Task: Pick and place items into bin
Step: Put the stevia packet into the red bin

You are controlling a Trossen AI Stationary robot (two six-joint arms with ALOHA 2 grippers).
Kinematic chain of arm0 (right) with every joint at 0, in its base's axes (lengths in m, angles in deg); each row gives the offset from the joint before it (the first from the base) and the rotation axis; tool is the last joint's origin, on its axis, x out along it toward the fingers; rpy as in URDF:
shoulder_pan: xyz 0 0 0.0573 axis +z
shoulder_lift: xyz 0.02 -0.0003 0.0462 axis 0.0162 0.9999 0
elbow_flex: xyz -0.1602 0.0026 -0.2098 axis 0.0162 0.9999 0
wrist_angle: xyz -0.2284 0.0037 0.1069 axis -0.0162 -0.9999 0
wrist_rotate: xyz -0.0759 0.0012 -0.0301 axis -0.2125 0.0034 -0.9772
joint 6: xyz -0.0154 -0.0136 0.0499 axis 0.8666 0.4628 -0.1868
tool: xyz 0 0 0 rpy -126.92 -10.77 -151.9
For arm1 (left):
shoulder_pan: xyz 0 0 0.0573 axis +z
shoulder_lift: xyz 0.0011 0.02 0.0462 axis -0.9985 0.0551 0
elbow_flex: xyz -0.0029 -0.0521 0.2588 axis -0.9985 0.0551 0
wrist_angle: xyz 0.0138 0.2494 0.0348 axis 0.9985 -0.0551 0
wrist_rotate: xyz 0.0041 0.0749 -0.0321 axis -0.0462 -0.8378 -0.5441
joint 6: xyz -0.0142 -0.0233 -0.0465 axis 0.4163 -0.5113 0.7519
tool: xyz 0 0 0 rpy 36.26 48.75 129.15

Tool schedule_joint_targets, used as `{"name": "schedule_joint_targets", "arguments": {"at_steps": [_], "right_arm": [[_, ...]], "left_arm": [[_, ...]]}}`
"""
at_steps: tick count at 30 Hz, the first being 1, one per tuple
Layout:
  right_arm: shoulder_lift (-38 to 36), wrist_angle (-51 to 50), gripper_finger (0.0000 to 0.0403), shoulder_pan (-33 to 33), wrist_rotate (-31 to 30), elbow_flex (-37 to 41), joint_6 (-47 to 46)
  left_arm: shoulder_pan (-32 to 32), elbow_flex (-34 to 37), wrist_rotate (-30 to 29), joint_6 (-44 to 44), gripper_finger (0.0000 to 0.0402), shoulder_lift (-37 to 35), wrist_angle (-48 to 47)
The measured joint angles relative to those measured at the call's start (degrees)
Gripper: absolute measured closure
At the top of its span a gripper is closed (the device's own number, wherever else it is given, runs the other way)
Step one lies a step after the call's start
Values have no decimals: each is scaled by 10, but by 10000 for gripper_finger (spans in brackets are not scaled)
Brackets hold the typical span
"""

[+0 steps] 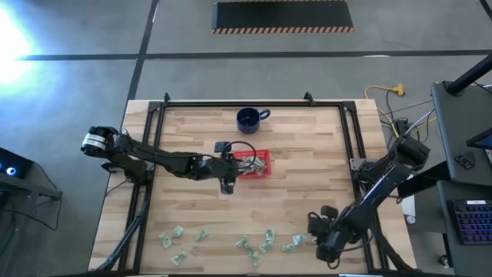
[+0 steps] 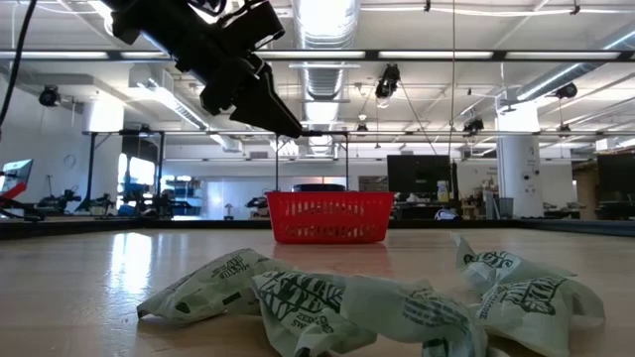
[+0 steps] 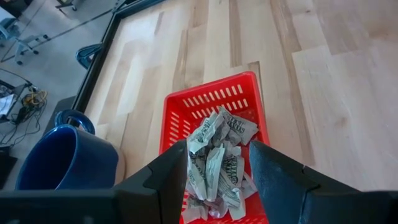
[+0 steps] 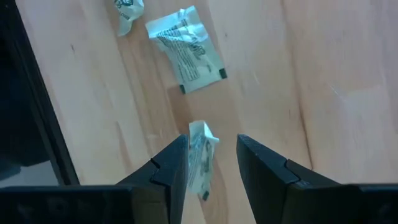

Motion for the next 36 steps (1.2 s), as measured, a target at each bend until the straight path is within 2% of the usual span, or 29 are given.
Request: {"name": "schedule_joint_targets", "arguments": {"at_steps": [8,26,30,36], "right_arm": [[26,13,275,1,26,0,-3],[68,33,277,9,37,-2,6],[67,25,301,9,37,-2,18],[66,18,373,10,22,-1,41]], "left_arm": [[0,0,0,0,244,0,-1],[0,0,0,0,244,0,-1],[0,0,0,0,244,0,-1],[0,0,0,0,244,0,0]]}}
